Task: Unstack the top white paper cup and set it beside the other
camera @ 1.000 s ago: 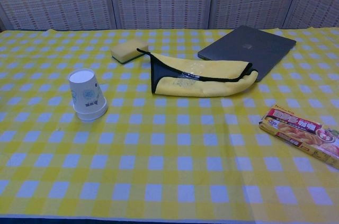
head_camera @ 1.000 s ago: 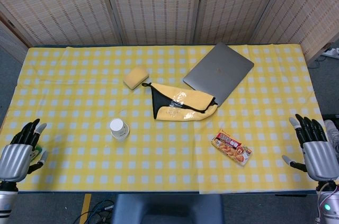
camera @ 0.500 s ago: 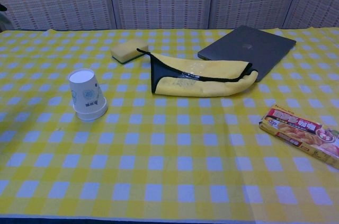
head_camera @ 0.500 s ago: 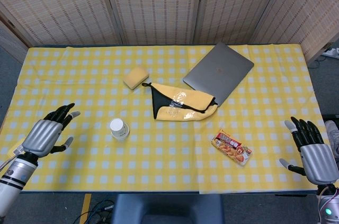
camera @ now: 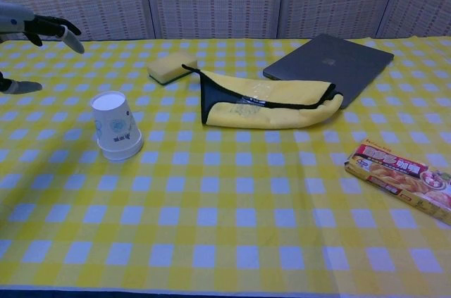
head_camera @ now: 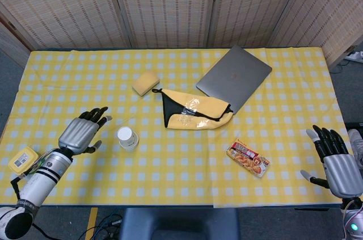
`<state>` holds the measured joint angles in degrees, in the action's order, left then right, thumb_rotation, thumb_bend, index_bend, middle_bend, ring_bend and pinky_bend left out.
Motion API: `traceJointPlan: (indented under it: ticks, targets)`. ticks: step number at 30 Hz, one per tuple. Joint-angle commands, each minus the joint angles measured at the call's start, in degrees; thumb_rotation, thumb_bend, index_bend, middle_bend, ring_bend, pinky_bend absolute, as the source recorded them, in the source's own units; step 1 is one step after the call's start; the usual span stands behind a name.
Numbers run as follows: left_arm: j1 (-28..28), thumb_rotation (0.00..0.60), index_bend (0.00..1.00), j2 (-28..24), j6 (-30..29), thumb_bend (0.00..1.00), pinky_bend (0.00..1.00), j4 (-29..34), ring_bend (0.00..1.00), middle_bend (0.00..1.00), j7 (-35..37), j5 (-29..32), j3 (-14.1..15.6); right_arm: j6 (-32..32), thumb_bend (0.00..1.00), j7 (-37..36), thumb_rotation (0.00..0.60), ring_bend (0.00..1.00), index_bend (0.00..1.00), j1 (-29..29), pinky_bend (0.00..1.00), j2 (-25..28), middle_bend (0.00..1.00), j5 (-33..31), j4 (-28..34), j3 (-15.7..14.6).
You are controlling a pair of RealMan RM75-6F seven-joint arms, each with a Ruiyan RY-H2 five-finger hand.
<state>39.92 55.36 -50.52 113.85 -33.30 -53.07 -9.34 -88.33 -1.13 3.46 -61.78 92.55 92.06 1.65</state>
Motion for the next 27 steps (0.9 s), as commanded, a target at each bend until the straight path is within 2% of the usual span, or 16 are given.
traceJointPlan:
  ticks: [1,4,12,27]
  targets:
    - [3.05,0.6,0.13,0.76,0.16,0.4,0.17,1.56,0.0,0.0,-3.55,5.21,1.32,0.05,0.11,-0.22,0.6,0.0,0.0,0.06,0.0,0.04,0.0,-0.1,-0.07,0.08]
    - [5.12,0.6,0.11,0.87,-0.28,0.36,0.17,3.18,0.0,0.0,-5.37,9.13,1.83,0.47,0.11,-0.74,0.6,0.0,0.0,0.26,0.0,0.2,0.0,0.0,-0.16,-0.05]
    - [9.87,0.6,0.09,3.12,-3.51,0.35,0.17,3.67,0.0,0.0,-10.35,16.12,3.72,-0.31,0.11,-2.22,0.6,0.0,0.0,-0.02,0.0,0.69,0.0,0.93,-0.52,-0.44]
    - [16.35,0.6,0.17,8.33,-2.56,0.35,0.16,-1.29,0.0,0.0,-11.56,21.44,5.65,-1.14,0.11,-3.54,0.6,0.0,0.0,-0.39,0.0,1.09,0.0,0.91,-0.98,-0.35]
